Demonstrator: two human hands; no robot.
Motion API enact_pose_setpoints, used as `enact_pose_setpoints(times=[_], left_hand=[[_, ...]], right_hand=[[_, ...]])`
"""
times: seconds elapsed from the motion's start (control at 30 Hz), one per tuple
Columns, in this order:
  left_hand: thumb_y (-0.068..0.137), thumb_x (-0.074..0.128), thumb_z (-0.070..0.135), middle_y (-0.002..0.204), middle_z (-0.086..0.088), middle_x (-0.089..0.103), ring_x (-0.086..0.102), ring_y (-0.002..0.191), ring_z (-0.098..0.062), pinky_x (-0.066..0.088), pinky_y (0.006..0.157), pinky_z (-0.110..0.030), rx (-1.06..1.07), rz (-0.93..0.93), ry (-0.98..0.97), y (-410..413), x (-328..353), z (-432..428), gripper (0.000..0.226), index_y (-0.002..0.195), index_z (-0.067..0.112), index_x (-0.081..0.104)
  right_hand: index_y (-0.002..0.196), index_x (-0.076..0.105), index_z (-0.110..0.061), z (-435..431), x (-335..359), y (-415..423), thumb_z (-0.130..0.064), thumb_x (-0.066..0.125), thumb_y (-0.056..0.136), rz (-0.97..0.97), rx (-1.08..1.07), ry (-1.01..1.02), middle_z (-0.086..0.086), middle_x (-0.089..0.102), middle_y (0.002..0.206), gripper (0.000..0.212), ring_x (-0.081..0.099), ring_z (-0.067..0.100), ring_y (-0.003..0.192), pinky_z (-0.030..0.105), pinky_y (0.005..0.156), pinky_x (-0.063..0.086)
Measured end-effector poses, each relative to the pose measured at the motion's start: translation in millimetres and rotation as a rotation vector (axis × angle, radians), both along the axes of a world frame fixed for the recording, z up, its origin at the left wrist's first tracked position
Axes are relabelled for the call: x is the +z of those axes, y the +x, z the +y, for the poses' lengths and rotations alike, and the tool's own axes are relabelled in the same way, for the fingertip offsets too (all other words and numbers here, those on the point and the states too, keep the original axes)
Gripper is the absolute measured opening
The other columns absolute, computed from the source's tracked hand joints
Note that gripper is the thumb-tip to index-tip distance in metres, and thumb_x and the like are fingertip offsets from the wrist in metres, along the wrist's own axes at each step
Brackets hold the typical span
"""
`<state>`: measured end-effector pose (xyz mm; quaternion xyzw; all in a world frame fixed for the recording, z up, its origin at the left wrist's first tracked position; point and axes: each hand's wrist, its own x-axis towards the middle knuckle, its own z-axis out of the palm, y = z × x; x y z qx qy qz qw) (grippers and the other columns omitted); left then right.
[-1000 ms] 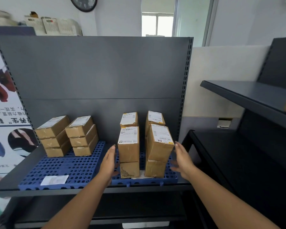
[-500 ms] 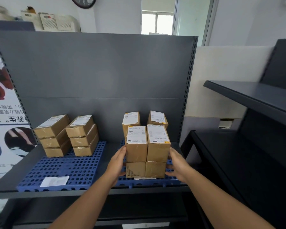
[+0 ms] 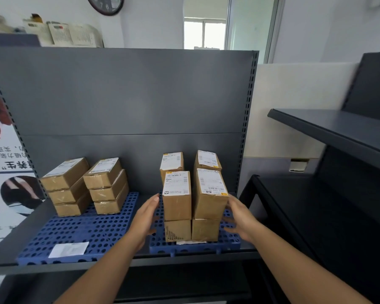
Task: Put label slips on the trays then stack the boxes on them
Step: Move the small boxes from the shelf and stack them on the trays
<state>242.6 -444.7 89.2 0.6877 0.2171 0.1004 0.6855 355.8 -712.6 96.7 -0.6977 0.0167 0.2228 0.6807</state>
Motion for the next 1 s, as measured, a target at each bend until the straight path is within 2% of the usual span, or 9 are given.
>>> enact_pose_setpoints(times=[0.1,0.27,0.4,0.47,0.57,0.67,0.8,1.0], left_hand=[[0.089,0.046,0.065,0.146,0.006,0.047,0.049,0.126,-0.030,0.043,0.099,-0.060,0.012,-0.020,-0.019,4,6,9,0.045,0.132,0.051,0.047],[0.084,0.054,0.062,0.154,0.005,0.036,0.036,0.137,-0.034,0.038,0.095,-0.059,-0.007,-0.057,-0.133,16,11,26,0.050,0.132,0.054,0.044],[0.072,0.062,0.063,0.157,0.005,0.029,0.033,0.139,-0.036,0.035,0.101,-0.067,-0.050,-0.066,-0.181,31,12,32,0.066,0.134,0.054,0.041],[0.069,0.063,0.062,0.157,0.005,0.029,0.034,0.138,-0.036,0.037,0.099,-0.069,-0.070,-0.072,-0.208,36,12,33,0.069,0.135,0.055,0.041],[0.071,0.067,0.059,0.159,0.005,0.026,0.033,0.138,-0.038,0.044,0.092,-0.068,-0.130,-0.077,-0.256,45,9,37,0.074,0.138,0.056,0.038],[0.067,0.080,0.058,0.156,0.004,0.032,0.030,0.140,-0.038,0.046,0.088,-0.071,-0.252,-0.052,-0.298,56,7,43,0.081,0.136,0.060,0.037],[0.074,0.080,0.047,0.149,0.004,0.045,0.037,0.137,-0.039,0.046,0.088,-0.072,-0.412,-0.040,-0.307,70,4,52,0.075,0.135,0.061,0.039],[0.084,0.074,0.038,0.146,0.006,0.050,0.040,0.135,-0.035,0.048,0.086,-0.070,-0.437,-0.012,-0.300,83,1,62,0.066,0.134,0.062,0.038]], right_hand=[[0.110,0.060,-0.056,-6,4,8,-0.063,0.053,0.089,-0.006,0.002,0.058,-0.007,0.060,0.124,0.024,0.059,0.028,0.110,0.055,0.091,0.049],[0.127,0.052,-0.050,-16,5,33,-0.062,0.060,0.085,0.023,0.010,0.223,-0.003,0.061,0.132,0.045,0.056,0.031,0.120,0.058,0.092,0.051],[0.131,0.049,-0.054,-11,2,44,-0.063,0.061,0.082,0.007,0.106,0.281,-0.007,0.058,0.135,0.051,0.056,0.029,0.120,0.055,0.081,0.056],[0.131,0.050,-0.052,-7,-1,46,-0.065,0.060,0.081,0.012,0.138,0.294,-0.002,0.061,0.133,0.053,0.056,0.032,0.120,0.053,0.078,0.057],[0.135,0.046,-0.051,-7,-5,54,-0.064,0.061,0.082,0.015,0.173,0.326,0.000,0.061,0.134,0.057,0.055,0.034,0.122,0.056,0.082,0.056],[0.136,0.041,-0.056,-10,-7,65,-0.056,0.068,0.079,0.032,0.210,0.344,0.001,0.062,0.132,0.062,0.056,0.035,0.121,0.063,0.087,0.052],[0.135,0.037,-0.057,-13,-5,82,-0.041,0.078,0.079,0.042,0.341,0.380,0.002,0.060,0.135,0.072,0.058,0.036,0.121,0.069,0.092,0.046],[0.141,0.034,-0.054,-5,1,97,-0.033,0.083,0.077,0.043,0.448,0.355,0.008,0.037,0.154,0.084,0.053,0.036,0.127,0.071,0.091,0.045]])
